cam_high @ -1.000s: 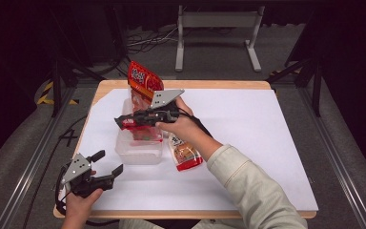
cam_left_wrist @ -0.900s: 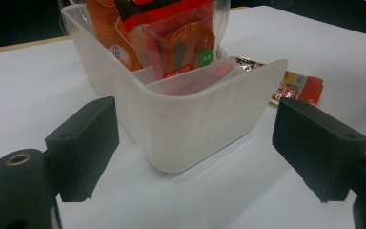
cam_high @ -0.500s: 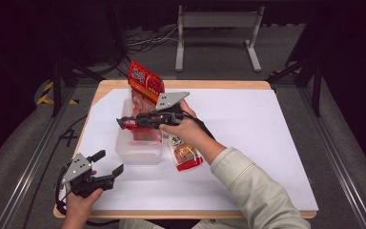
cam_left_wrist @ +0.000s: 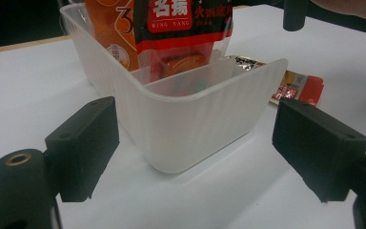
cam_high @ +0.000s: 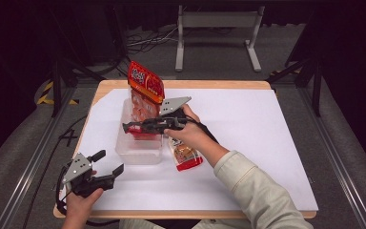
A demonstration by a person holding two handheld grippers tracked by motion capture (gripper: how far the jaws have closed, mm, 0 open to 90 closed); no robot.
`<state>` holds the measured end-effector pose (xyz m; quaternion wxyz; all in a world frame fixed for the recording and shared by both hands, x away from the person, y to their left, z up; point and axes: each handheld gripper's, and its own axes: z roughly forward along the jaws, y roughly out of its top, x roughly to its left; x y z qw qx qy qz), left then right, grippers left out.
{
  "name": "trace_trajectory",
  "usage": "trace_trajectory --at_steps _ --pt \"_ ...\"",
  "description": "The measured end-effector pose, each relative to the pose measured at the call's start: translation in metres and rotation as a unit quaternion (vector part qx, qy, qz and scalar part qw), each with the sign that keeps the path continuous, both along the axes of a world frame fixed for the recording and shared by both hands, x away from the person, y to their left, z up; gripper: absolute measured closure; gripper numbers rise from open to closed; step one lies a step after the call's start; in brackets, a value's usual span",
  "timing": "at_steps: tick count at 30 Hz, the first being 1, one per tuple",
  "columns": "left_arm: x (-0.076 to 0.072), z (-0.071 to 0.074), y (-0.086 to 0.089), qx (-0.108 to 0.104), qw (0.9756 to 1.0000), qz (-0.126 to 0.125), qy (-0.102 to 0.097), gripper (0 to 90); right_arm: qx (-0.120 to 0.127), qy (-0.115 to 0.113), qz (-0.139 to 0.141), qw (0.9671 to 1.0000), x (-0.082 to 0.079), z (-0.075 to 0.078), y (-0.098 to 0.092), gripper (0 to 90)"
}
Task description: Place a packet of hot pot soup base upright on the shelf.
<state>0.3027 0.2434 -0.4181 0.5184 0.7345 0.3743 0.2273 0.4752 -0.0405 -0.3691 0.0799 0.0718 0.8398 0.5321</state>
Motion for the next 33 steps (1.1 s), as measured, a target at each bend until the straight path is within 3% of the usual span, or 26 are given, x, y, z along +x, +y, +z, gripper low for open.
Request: trace_trajectory --at_steps 12,24,27,33 --pt "0.0 0.0 0.0 0.0 1.0 0.0 0.001 16.7 0.014 0.017 -0.013 0.9997 0.002 -0.006 -0.007 79.7" --pt "0.0 0.0 0.0 0.0 1.0 0.0 0.001 16.7 0.019 0.022 -0.016 0.9995 -0.003 -0.004 -0.009 70.0" --pt "0.001 0.0 0.0 0.001 1.0 0.0 0.002 16.7 0.03 0.036 -0.015 0.9988 -0.003 -0.002 -0.01 66.2" --pt "0.002 0.0 -0.001 0.001 1.0 -0.002 0.002 16.7 0.042 0.043 -0.018 0.998 -0.005 0.002 -0.014 58.1"
